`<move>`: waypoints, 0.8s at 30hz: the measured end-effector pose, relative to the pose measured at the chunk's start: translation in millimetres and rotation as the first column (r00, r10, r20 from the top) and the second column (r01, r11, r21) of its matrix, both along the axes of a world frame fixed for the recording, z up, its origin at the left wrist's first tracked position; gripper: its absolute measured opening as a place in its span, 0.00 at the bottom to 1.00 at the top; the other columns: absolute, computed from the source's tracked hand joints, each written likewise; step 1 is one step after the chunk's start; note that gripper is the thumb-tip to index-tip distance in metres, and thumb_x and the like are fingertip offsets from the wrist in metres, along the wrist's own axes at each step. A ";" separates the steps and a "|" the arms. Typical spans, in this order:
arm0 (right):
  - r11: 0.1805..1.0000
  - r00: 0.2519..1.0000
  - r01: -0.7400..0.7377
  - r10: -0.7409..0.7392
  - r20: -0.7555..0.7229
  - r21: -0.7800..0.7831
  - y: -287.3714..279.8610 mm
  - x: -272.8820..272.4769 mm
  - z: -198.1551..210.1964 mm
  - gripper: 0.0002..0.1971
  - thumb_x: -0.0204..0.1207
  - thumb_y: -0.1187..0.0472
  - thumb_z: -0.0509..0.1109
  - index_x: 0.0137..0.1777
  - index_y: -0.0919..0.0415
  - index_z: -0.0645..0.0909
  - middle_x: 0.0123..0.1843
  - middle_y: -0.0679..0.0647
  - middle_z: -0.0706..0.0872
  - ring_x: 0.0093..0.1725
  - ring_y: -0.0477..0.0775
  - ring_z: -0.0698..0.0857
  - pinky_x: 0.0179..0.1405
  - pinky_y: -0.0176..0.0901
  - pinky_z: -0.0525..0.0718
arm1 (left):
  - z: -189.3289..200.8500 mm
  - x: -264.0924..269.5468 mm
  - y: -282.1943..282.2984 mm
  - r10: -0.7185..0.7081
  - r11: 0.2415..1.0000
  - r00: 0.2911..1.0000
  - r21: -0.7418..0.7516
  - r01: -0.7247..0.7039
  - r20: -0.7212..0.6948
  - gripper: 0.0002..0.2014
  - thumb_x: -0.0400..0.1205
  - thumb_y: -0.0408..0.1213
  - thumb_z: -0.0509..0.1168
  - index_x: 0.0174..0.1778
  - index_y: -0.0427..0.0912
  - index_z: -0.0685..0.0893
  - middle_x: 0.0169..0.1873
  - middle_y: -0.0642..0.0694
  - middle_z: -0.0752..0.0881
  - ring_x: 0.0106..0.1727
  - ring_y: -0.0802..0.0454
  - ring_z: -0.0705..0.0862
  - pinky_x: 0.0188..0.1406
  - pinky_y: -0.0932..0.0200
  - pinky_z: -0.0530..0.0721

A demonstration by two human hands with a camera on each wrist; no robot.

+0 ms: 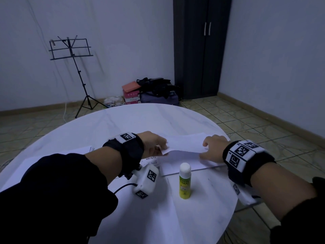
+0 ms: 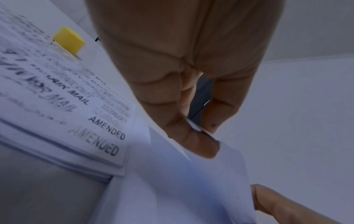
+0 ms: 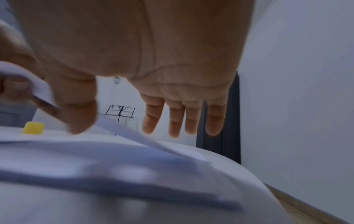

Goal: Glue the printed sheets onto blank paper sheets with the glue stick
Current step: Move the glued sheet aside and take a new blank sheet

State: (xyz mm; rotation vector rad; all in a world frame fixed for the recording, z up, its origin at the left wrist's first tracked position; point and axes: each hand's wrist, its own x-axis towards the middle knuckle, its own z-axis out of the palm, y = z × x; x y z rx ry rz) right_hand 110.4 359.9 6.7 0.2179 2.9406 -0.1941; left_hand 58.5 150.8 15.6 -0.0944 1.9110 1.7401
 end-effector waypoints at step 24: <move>0.925 0.944 0.148 -0.025 0.330 -0.351 -71.1 129.3 19.3 0.17 0.80 0.53 0.60 0.40 0.61 0.85 0.27 0.51 0.83 0.21 0.49 0.70 0.17 0.30 0.65 | 9.0 145.8 -192.9 0.231 0.973 0.955 0.072 -0.221 -0.185 0.20 0.79 0.14 0.56 0.64 0.35 0.78 0.36 0.41 0.82 0.28 0.49 0.77 0.32 0.64 0.87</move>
